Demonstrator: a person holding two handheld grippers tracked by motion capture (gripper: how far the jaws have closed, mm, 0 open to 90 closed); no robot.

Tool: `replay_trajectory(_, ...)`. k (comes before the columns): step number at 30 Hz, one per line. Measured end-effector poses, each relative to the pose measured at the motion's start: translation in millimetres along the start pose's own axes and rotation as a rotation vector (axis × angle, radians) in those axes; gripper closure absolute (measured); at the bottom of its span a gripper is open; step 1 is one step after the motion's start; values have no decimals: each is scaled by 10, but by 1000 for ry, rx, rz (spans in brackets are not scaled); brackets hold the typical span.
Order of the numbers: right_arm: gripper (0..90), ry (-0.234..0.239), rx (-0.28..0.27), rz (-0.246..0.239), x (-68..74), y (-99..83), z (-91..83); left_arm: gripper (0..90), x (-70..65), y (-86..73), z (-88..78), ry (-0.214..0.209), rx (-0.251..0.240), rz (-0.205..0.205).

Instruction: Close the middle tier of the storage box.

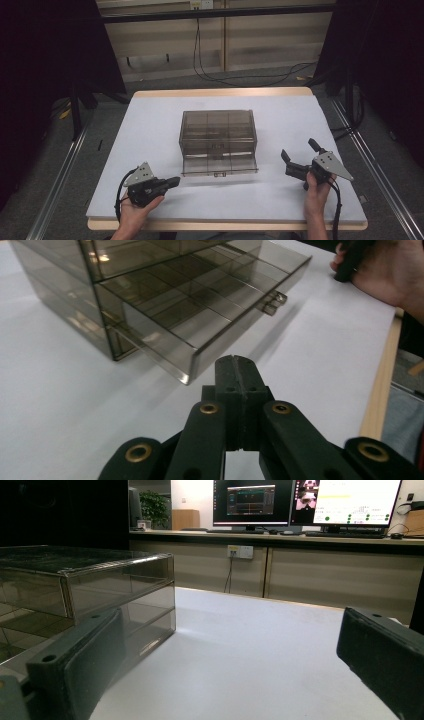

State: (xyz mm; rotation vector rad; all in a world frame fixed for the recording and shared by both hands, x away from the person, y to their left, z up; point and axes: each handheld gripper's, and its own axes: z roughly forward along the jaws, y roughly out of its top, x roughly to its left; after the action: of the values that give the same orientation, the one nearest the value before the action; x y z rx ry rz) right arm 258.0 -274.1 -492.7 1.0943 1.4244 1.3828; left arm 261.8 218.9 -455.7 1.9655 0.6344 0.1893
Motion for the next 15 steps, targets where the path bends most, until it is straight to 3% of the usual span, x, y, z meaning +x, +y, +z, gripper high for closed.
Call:
replay_trajectory(2,0,0,0,1,0,0,0,900,-18,4,16,-2,13,16)
replay_trajectory(6,0,0,-1,-1,-1,0,1,900,-56,11,81,-51,35,11)
replay_trajectory(11,0,0,-1,-2,0,0,1,900,-82,17,101,-58,56,38)
replay_trajectory(15,0,1,-1,-2,-1,0,1,900,-93,19,115,-64,61,36)
